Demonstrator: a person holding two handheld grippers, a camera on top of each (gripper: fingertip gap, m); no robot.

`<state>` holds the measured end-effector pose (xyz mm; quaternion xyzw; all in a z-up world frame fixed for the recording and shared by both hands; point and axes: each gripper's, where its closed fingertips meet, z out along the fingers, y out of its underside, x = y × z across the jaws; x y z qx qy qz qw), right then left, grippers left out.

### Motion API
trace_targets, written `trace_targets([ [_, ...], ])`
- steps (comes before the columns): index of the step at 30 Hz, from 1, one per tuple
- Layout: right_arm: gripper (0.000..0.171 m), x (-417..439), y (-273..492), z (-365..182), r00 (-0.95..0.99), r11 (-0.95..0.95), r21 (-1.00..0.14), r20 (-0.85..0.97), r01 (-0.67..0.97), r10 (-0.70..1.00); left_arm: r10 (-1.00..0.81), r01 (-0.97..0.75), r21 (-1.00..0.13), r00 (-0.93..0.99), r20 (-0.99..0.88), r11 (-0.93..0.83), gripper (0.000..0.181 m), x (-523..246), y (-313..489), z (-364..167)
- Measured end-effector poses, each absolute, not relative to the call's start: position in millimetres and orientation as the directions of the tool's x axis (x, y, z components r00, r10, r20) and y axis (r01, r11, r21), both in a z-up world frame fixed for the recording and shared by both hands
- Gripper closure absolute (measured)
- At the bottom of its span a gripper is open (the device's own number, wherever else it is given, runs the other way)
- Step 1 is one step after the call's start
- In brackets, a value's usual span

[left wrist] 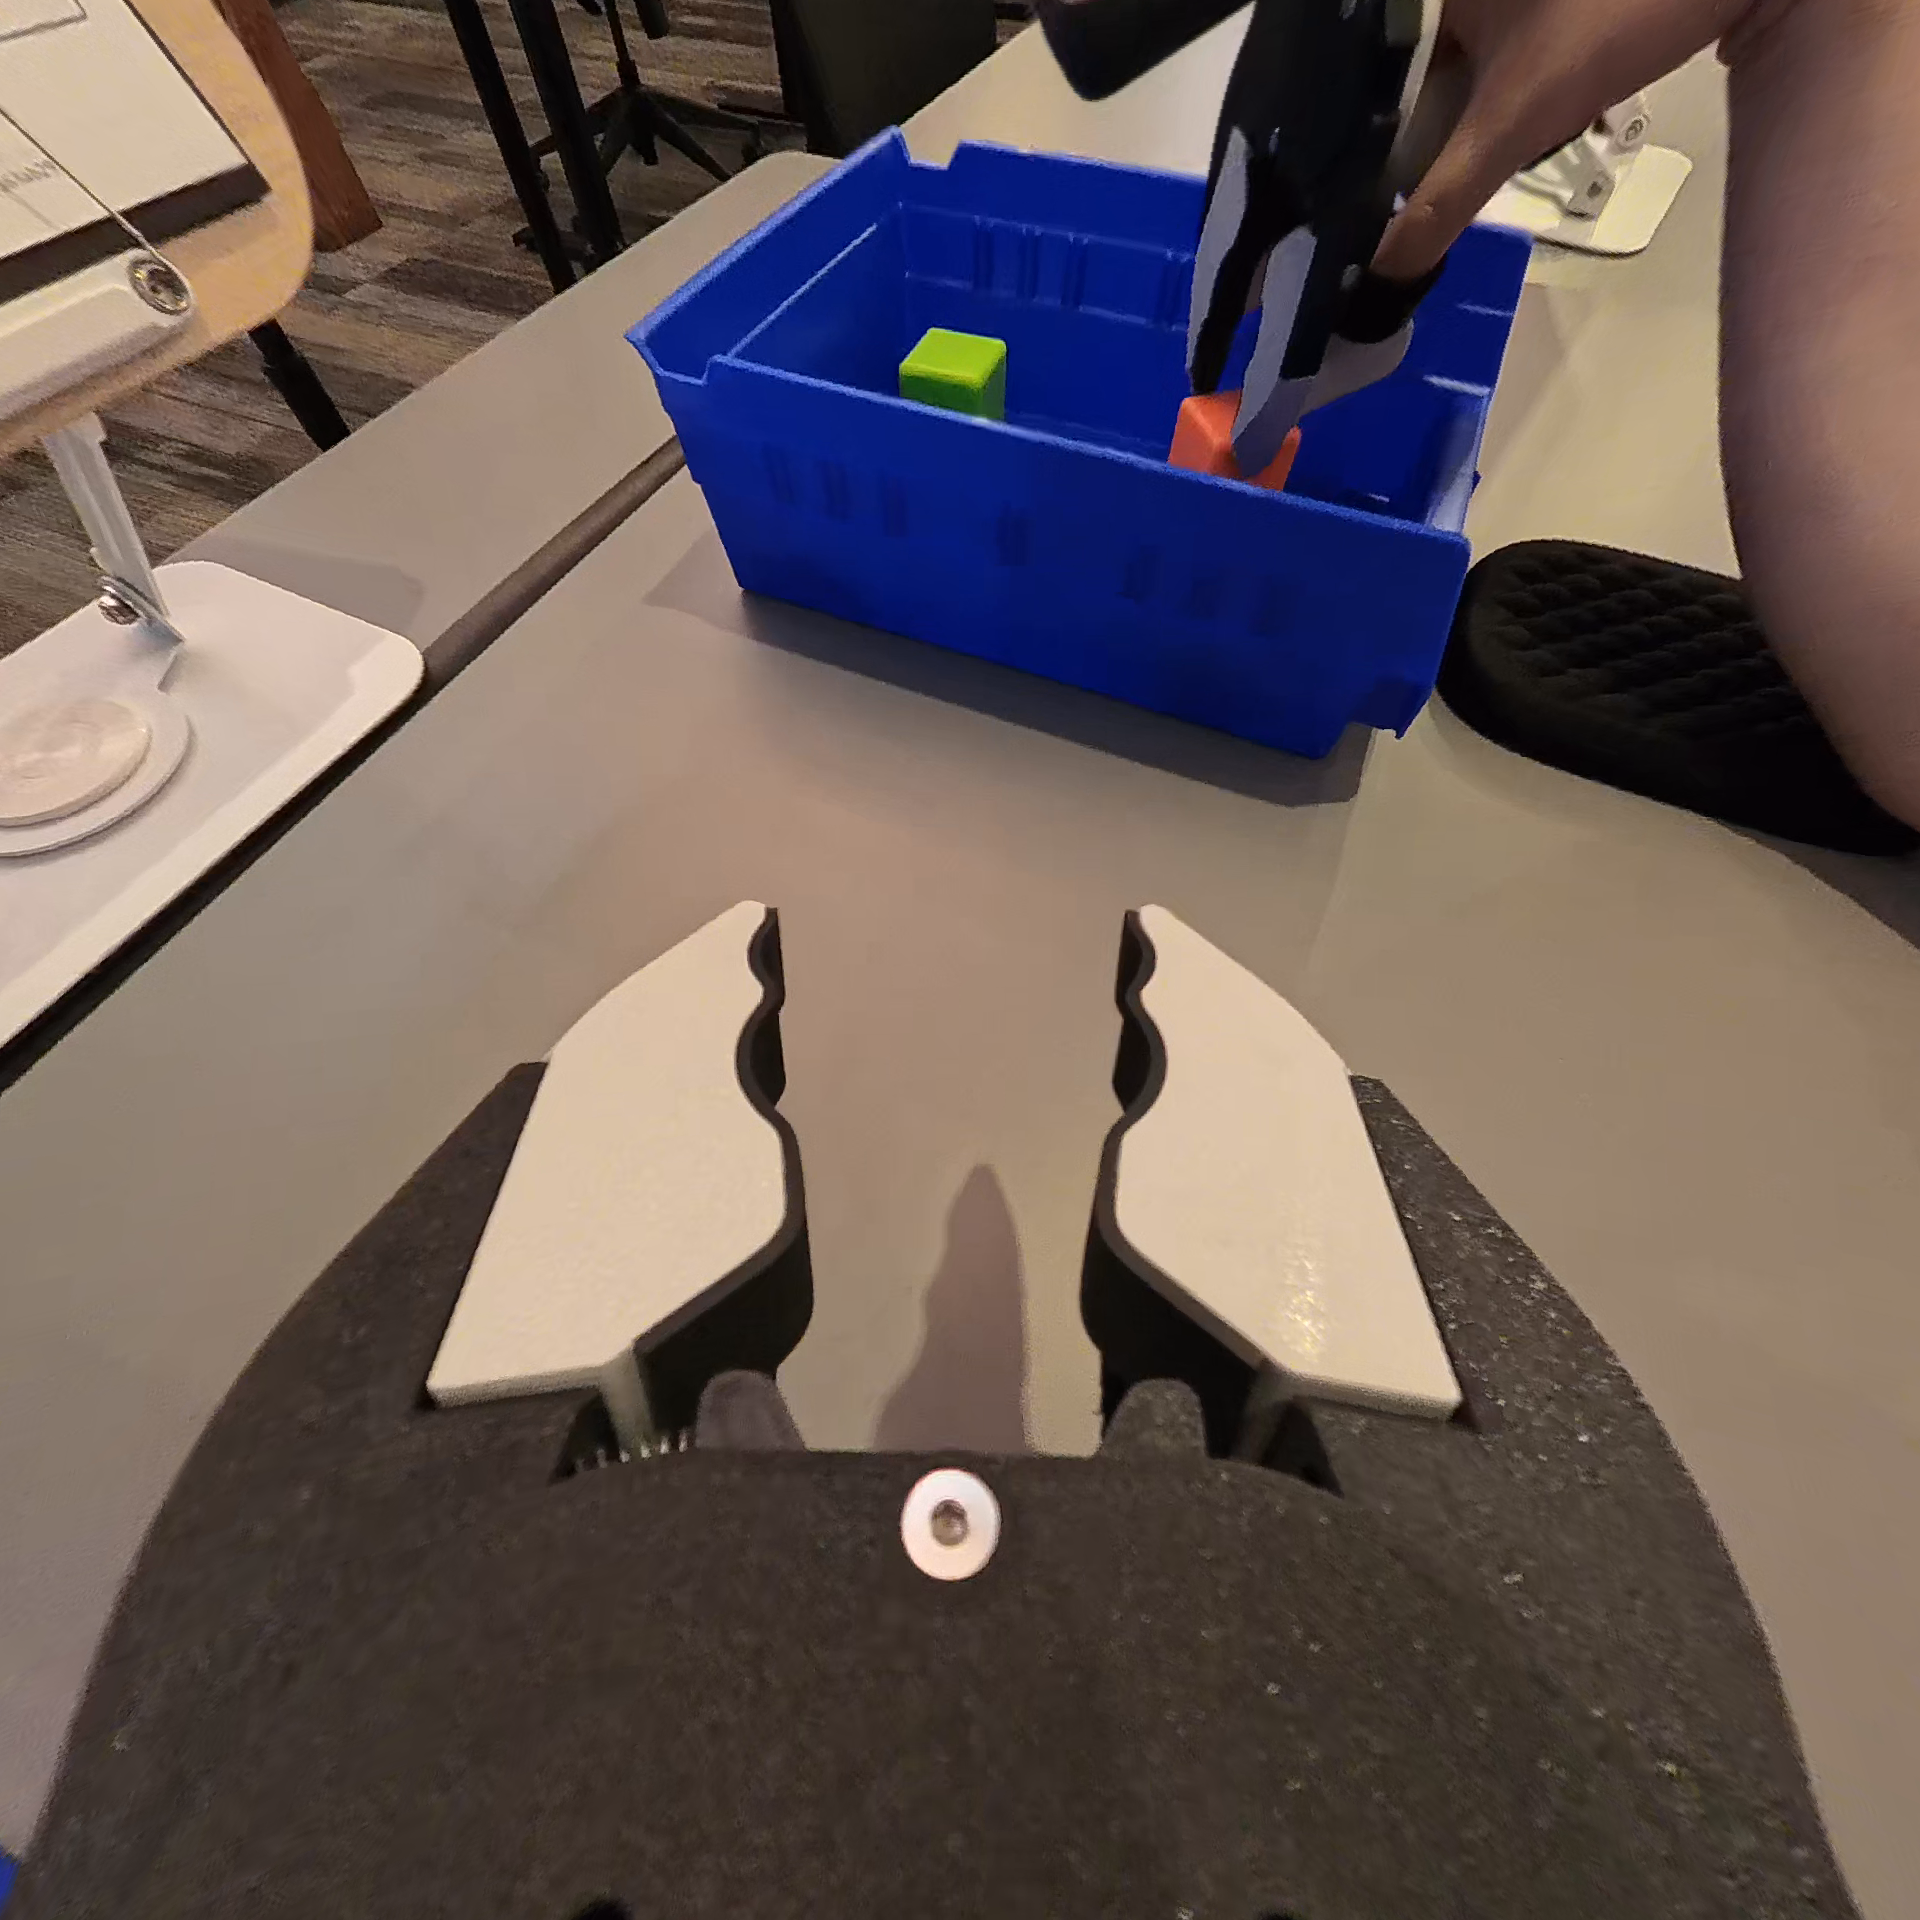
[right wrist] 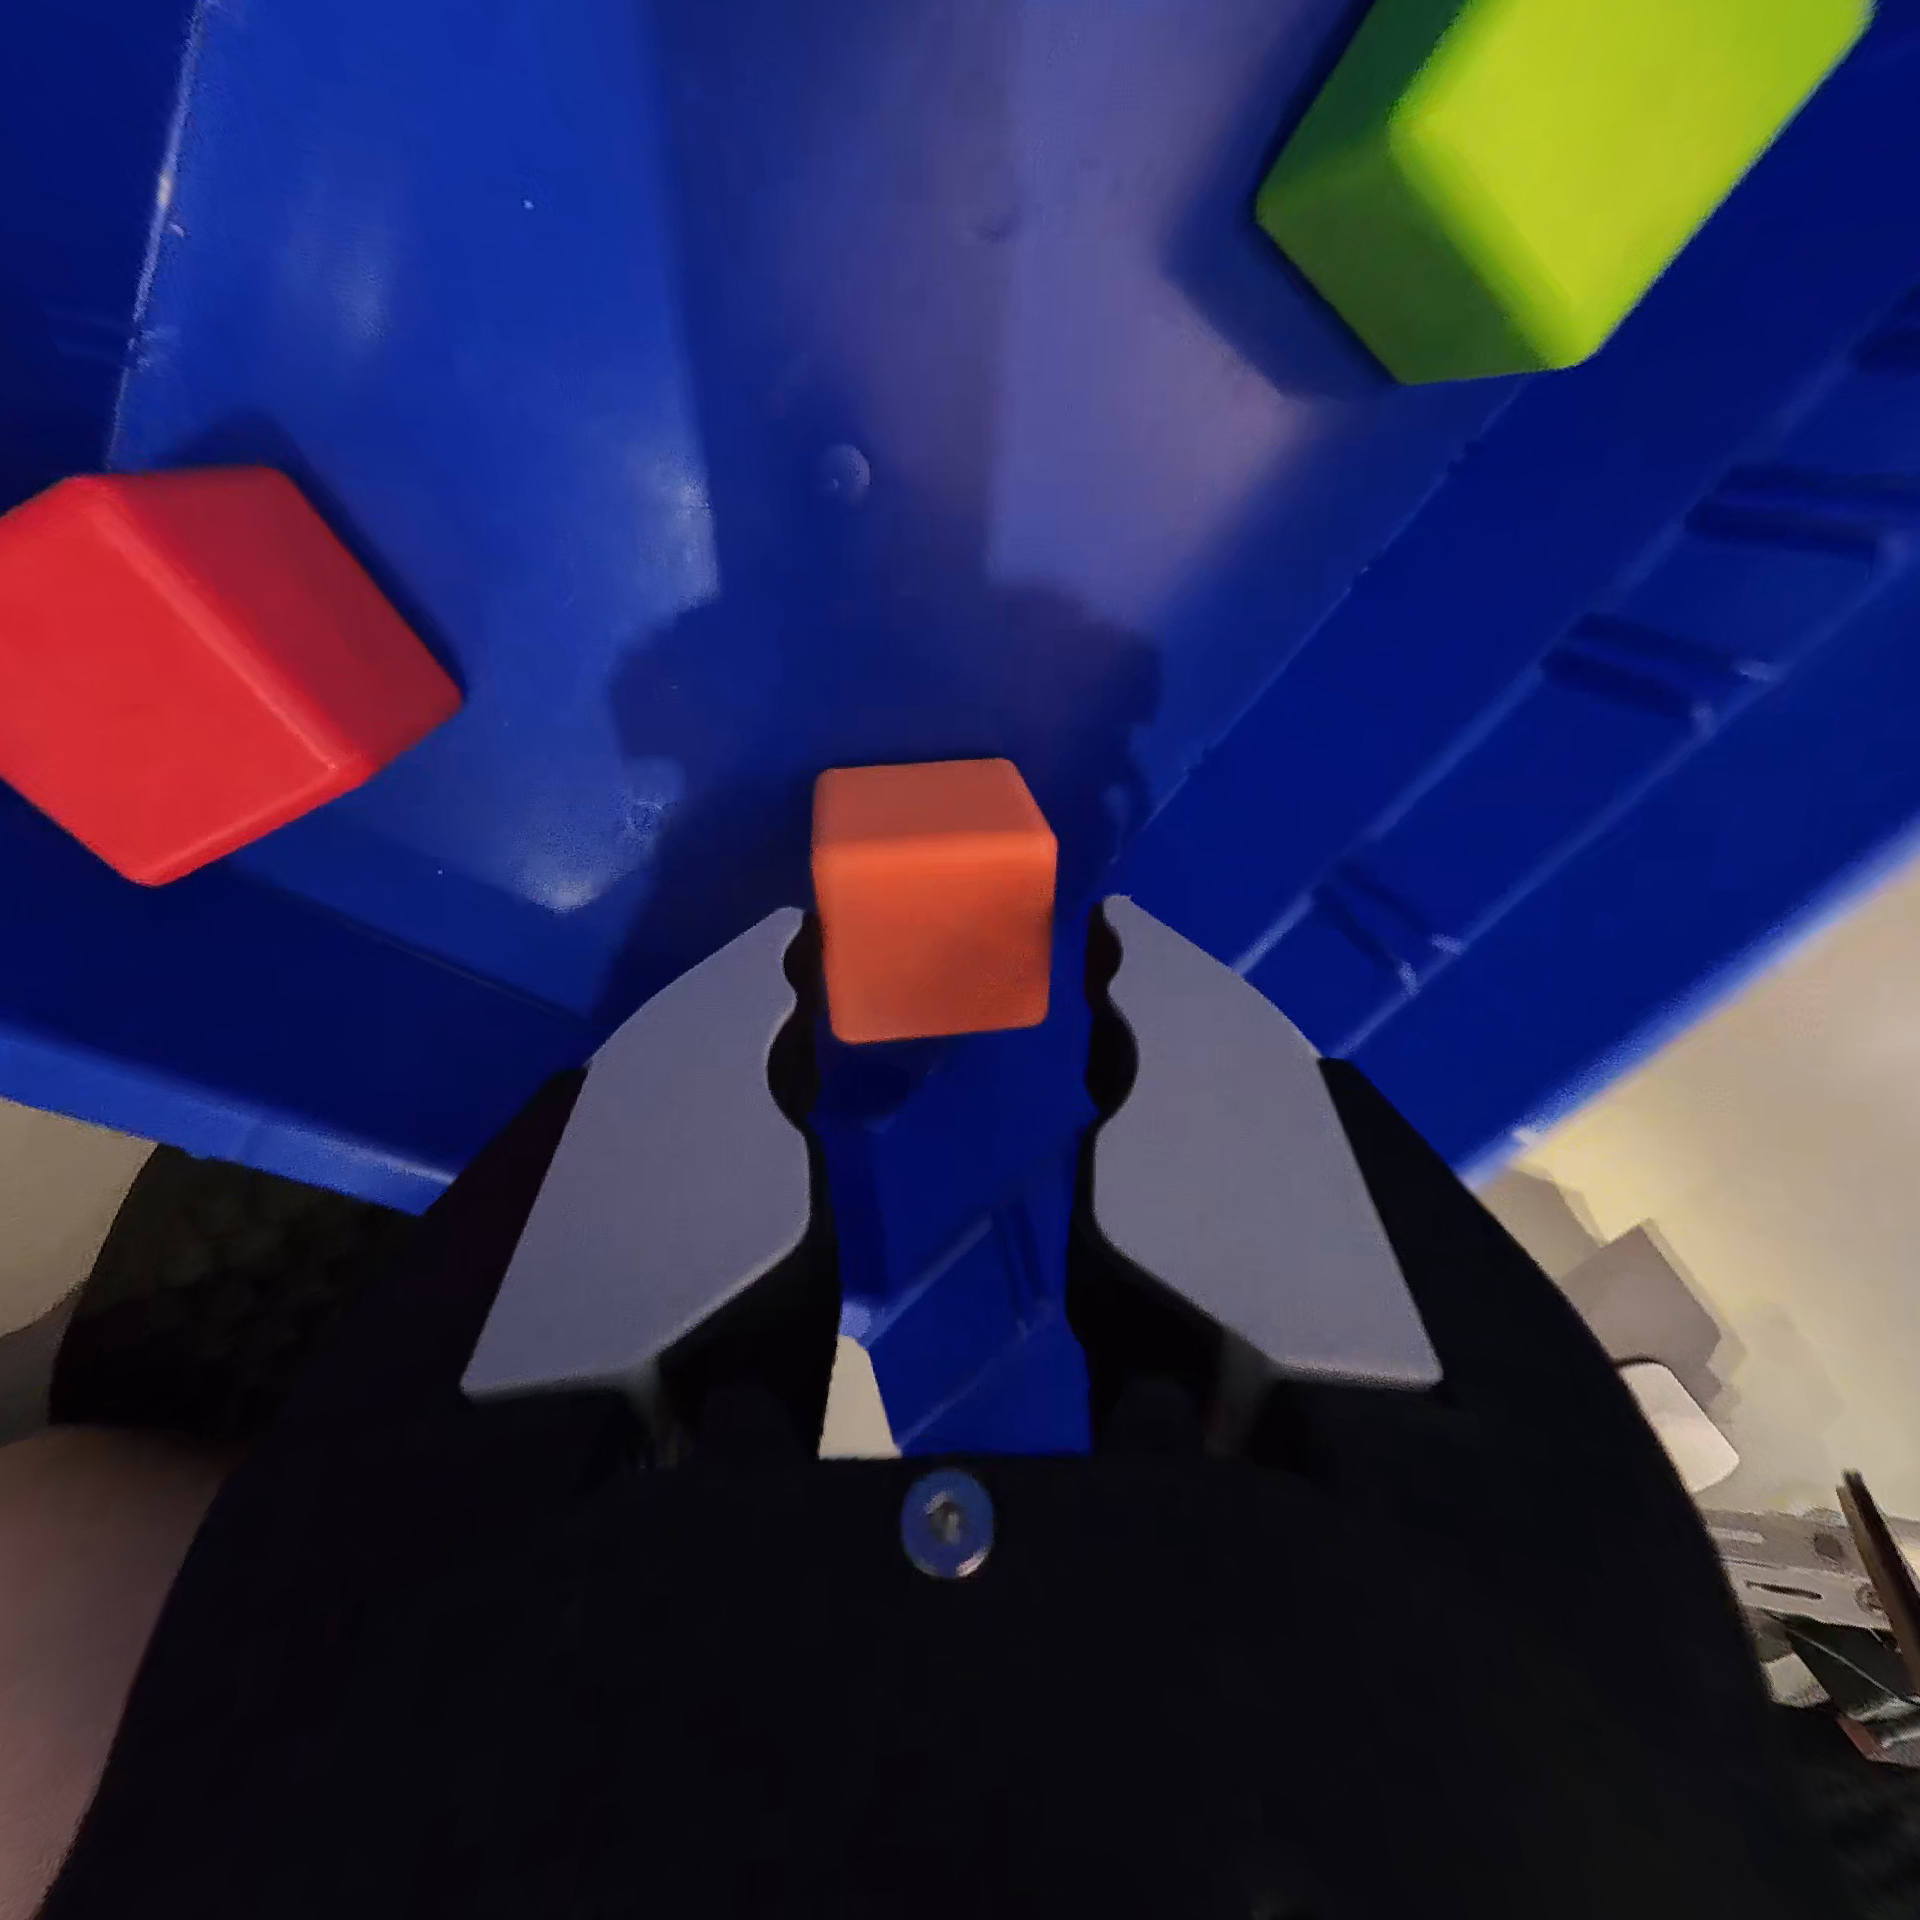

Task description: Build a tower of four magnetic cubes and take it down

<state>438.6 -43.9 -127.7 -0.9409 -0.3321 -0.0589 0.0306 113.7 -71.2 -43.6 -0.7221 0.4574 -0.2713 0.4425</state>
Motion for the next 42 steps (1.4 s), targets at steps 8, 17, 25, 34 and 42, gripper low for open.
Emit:
trace_targets([
  [8, 0.121, 444.9, -13.6, -30.9, 0.825, -0.703, -0.432, 0.327, 0.565, 0.462, -0.833, -0.390, -0.909, 0.544, -0.101, -0.145, 0.106, 58.4, -53.6, 28.9],
  [17, 0.117, 490.2, 20.4, -61.7, 0.983, -0.831, -0.526, 0.107, 0.184, 0.150, -0.533, -0.573, -0.688, 0.787, -0.310, -0.446, 0.104, -138.1, -18.3, 21.9],
  [25, 0.157, 489.0, 16.6, -104.7, 0.989, -0.913, -0.380, 0.033, 0.148, 0.147, -0.202, -0.324, -0.395, 0.926, -0.319, -0.860, 0.114, -315.6, -40.7, -53.4],
  [34, 0.159, 488.1, 16.2, -105.0, 0.996, -0.923, -0.377, -0.001, 0.082, 0.089, -0.187, -0.211, -0.306, 0.977, -0.104, -0.929, 0.124, -309.2, -31.6, -104.8],
  [42, 0.161, 485.1, 15.4, -104.9, 0.994, -0.923, -0.381, -0.068, 0.050, 0.082, -0.156, -0.166, -0.330, 0.986, -0.057, -0.929, 0.165, -304.4, -24.9, -104.7],
])
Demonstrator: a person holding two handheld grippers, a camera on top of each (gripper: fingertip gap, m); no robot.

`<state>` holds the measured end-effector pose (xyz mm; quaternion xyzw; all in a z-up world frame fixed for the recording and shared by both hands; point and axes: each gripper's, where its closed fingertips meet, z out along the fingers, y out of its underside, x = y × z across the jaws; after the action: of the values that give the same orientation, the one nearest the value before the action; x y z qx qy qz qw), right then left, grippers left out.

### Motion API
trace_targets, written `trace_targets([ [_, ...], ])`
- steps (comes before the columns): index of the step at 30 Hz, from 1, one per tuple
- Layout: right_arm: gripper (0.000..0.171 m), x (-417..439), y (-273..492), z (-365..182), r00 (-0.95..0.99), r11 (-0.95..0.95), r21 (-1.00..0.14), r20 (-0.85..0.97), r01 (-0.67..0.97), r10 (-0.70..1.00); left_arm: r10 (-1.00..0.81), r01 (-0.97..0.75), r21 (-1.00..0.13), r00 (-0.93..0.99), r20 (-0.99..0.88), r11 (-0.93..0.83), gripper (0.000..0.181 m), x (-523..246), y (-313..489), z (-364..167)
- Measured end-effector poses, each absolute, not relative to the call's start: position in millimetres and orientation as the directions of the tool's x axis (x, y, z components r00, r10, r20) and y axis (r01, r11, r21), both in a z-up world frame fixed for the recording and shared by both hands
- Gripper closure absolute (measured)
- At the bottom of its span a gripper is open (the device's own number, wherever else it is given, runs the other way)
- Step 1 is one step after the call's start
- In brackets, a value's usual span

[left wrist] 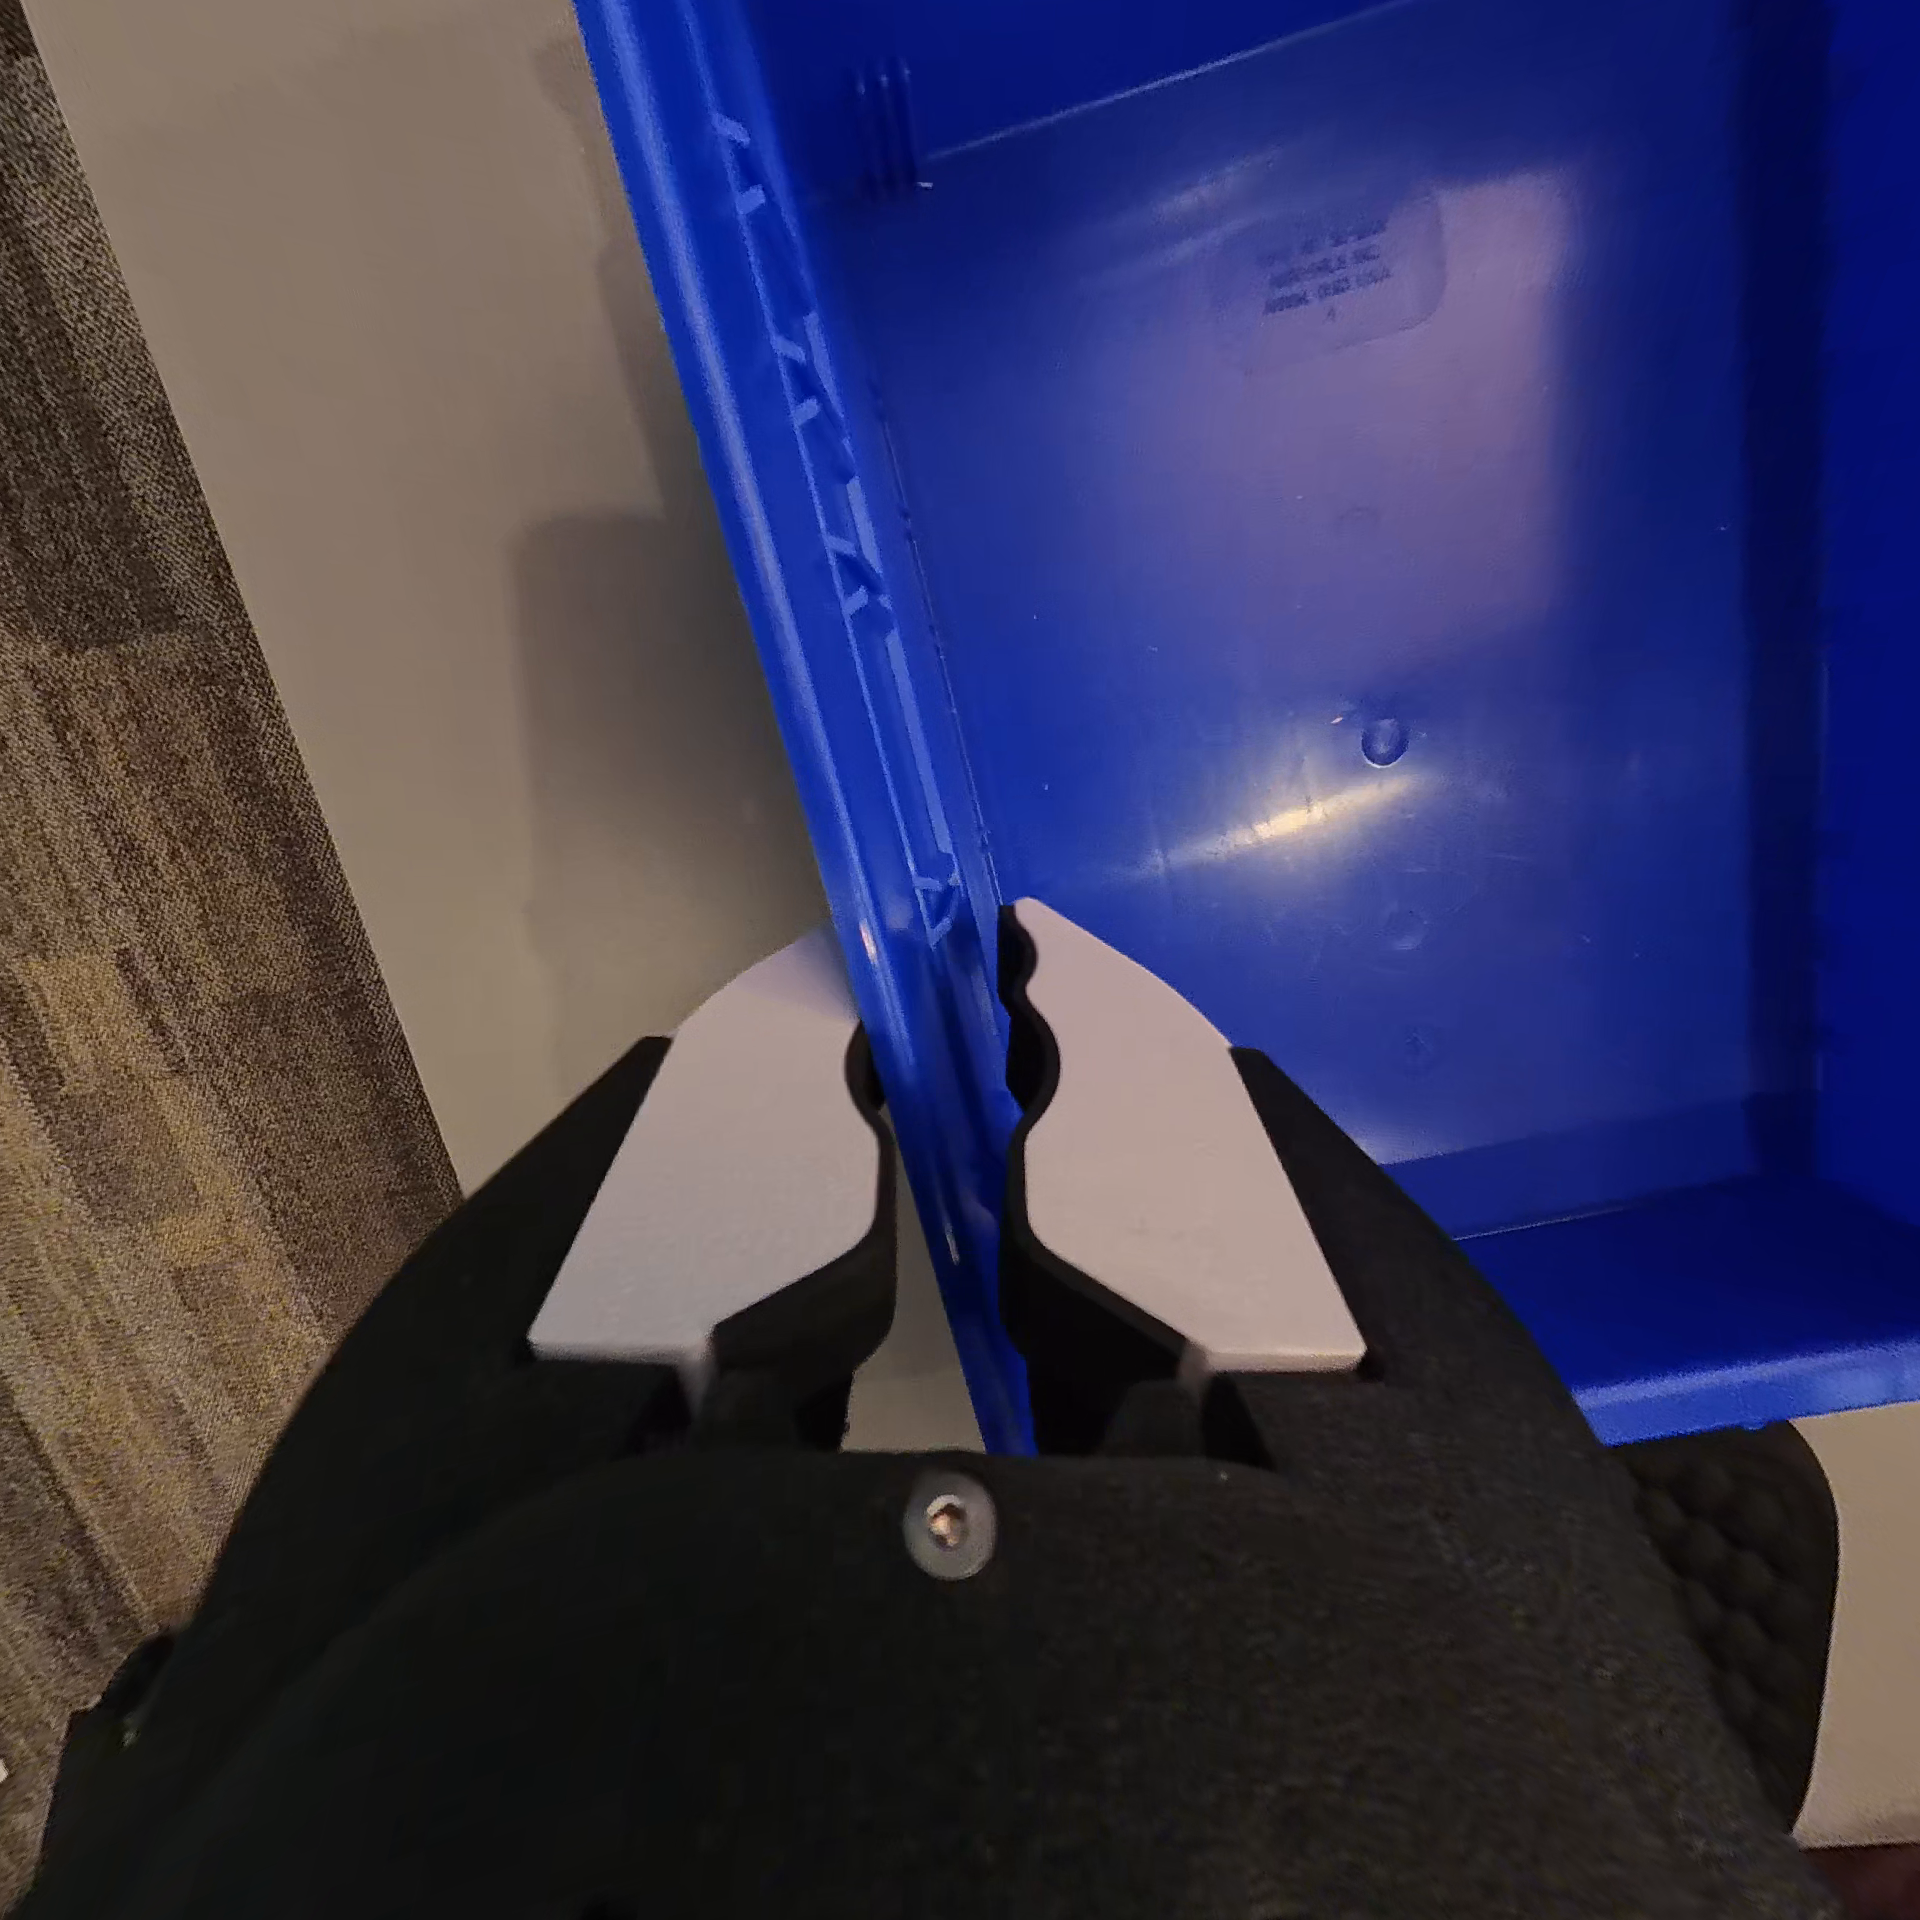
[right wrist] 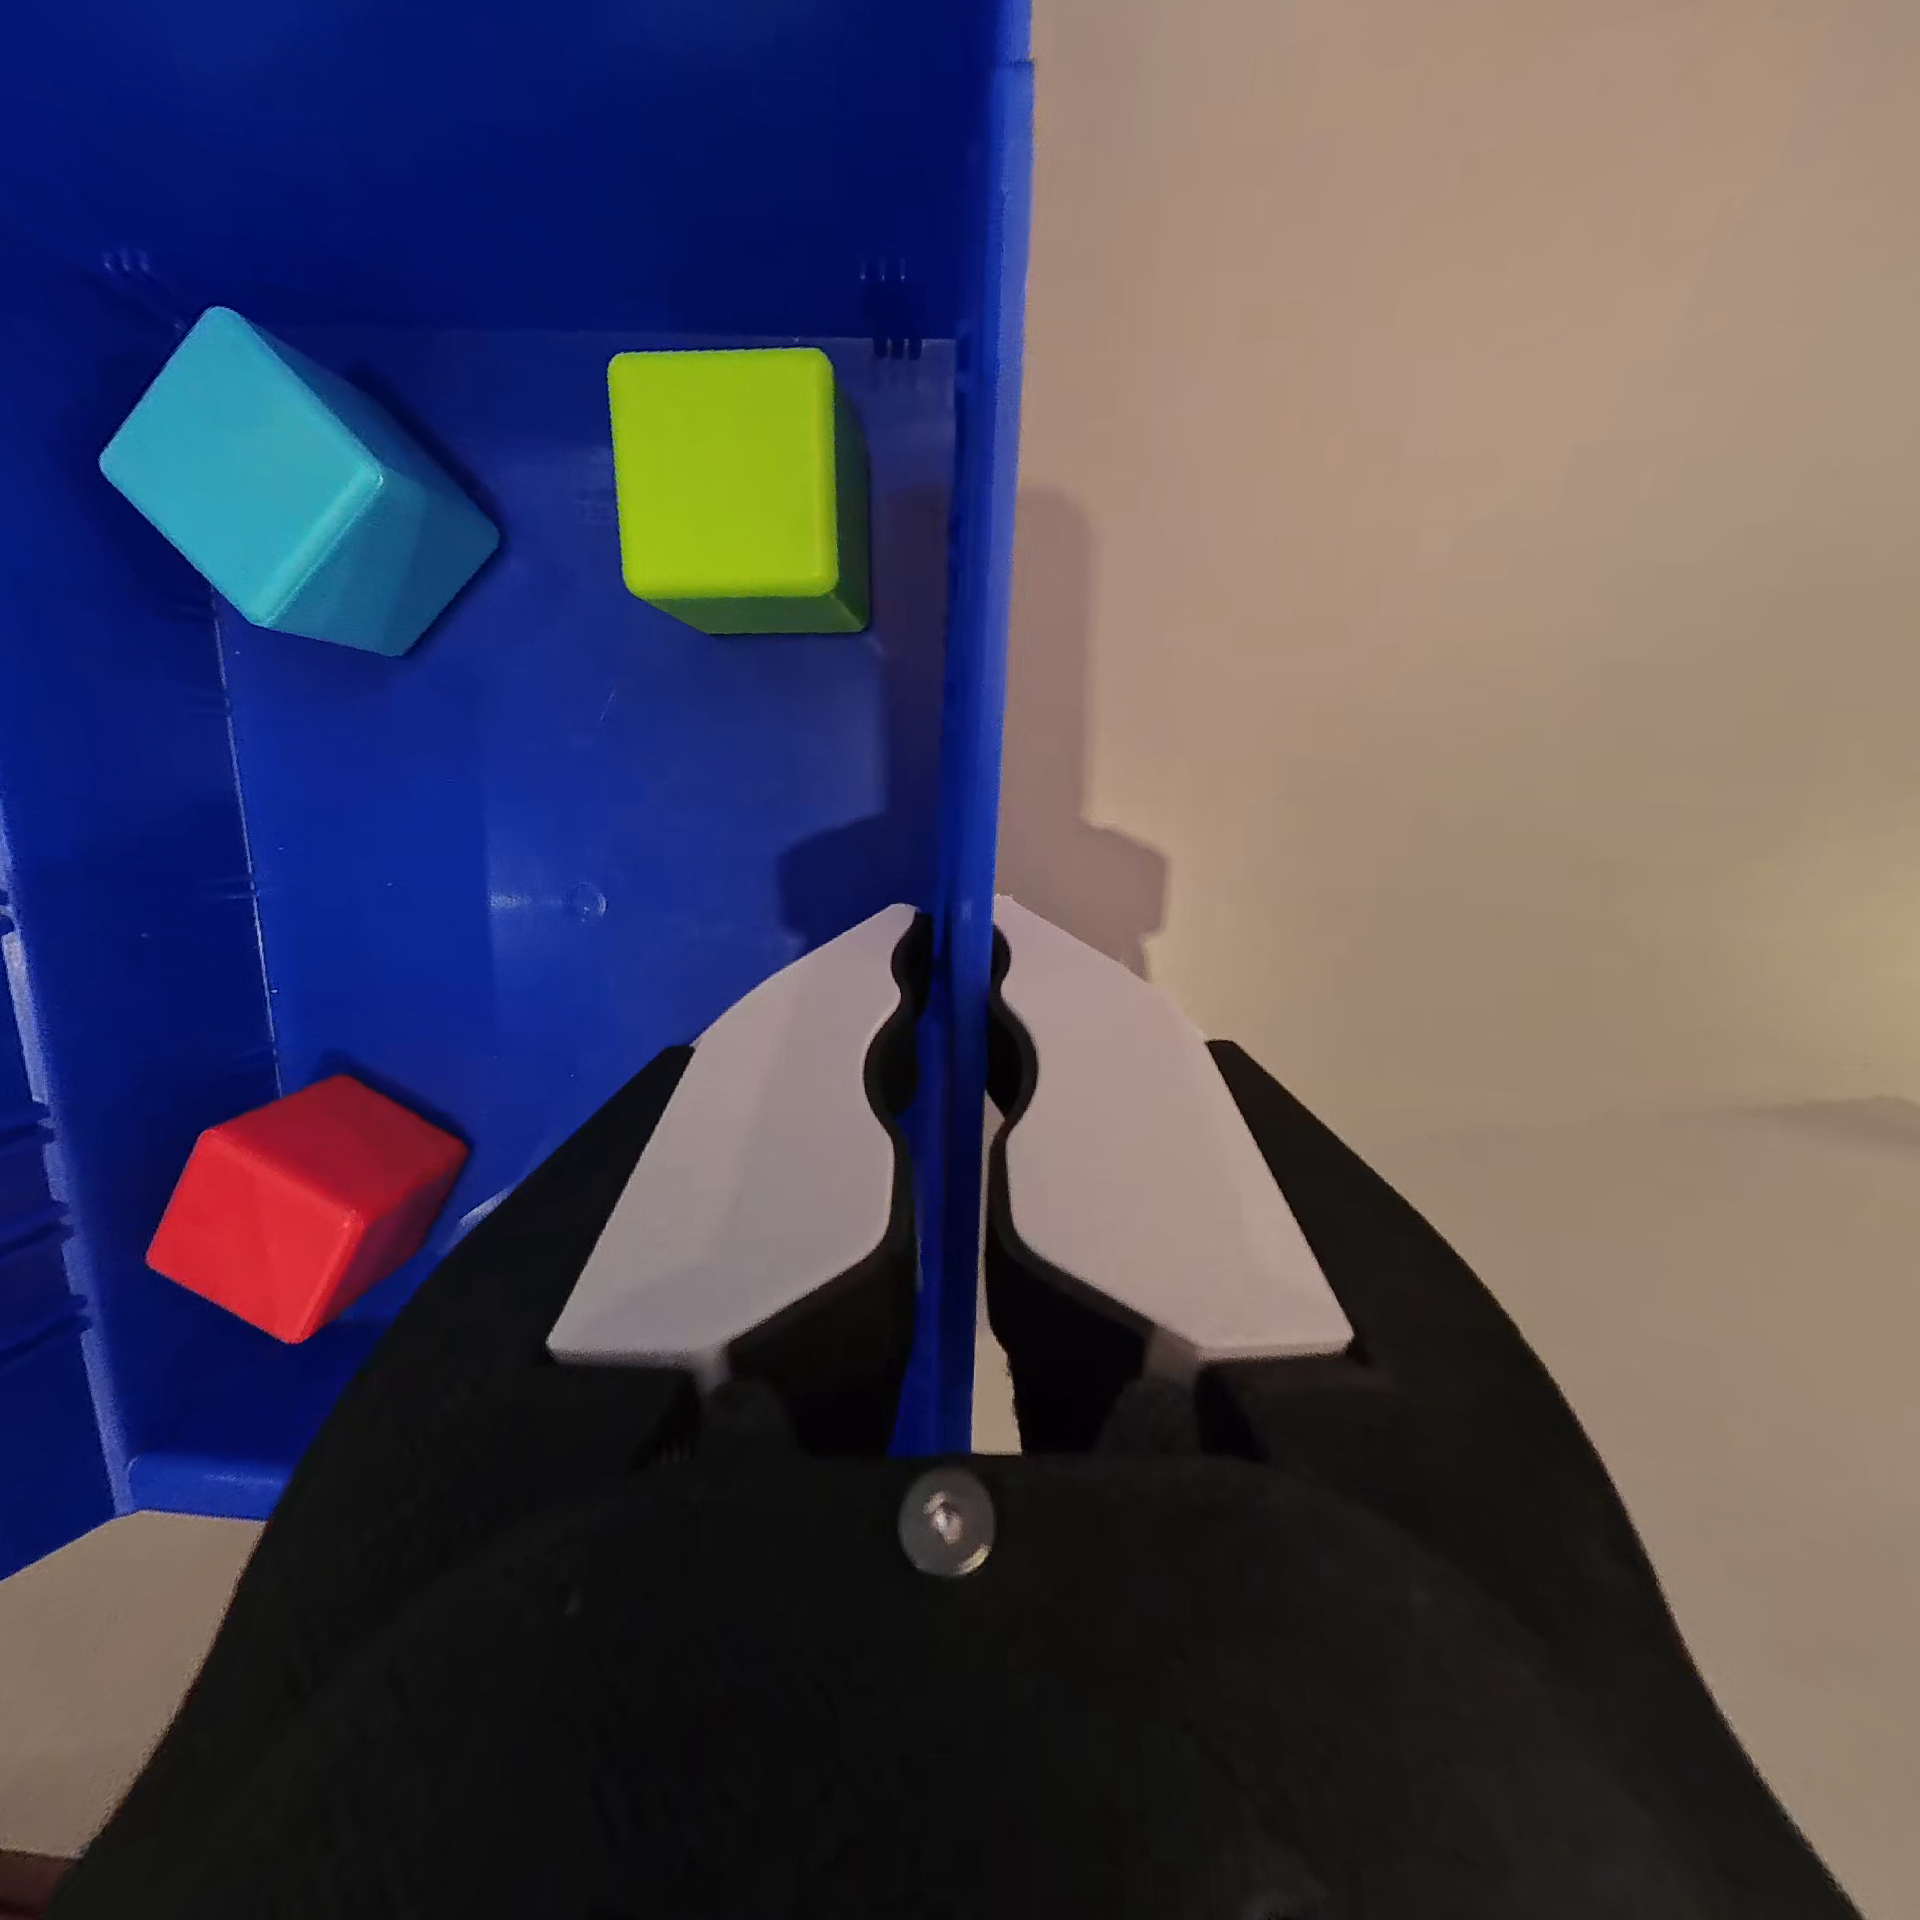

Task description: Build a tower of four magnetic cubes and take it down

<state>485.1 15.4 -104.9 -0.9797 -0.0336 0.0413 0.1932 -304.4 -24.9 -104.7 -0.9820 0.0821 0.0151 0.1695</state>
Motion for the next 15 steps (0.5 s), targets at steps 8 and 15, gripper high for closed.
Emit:
trace_targets([
  [8, 0.163, 477.5, 12.0, -104.8, 0.992, -0.933, -0.357, -0.090, 0.046, 0.083, -0.140, -0.132, -0.320, 0.990, 0.002, -0.938, 0.175, -294.4, -26.9, -104.1],
  [15, 0.163, 442.1, 10.4, -104.8, 0.986, -0.949, -0.309, -0.126, 0.062, 0.106, -0.247, -0.250, -0.299, 0.968, -0.049, -0.921, 0.172, -248.4, -18.6, -104.2],
])
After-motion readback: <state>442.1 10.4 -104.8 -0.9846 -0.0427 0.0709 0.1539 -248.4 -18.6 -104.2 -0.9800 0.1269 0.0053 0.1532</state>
